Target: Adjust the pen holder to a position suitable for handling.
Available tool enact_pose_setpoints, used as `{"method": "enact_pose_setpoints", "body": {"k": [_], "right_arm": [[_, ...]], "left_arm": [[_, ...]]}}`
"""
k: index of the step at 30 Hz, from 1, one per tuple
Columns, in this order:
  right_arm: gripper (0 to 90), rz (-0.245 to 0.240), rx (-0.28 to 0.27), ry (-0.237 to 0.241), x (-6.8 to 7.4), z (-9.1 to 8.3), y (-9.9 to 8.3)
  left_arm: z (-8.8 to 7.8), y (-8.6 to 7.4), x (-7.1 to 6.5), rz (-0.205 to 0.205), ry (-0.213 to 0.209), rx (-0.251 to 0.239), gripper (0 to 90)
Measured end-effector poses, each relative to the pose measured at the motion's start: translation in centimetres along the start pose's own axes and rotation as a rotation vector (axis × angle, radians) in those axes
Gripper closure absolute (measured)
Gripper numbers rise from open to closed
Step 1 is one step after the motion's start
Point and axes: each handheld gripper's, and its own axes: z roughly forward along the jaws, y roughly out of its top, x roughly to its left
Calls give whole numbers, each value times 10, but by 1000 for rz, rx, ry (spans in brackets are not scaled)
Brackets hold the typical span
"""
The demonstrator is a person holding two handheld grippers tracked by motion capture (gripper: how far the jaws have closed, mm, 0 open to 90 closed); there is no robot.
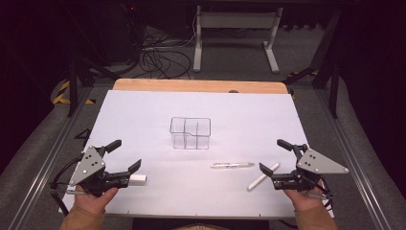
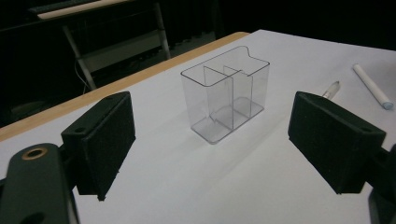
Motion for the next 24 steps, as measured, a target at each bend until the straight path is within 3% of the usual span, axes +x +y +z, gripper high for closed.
{"method": "enact_pose_setpoints", "body": {"k": [6, 24], "right_arm": [[94, 11, 4, 2, -1, 1, -3], [102, 26, 17, 5, -3, -4, -10]], "left_arm": [[11, 6, -7, 21, -28, 47, 154], [45, 25, -21, 67, -147, 69, 158]]}}
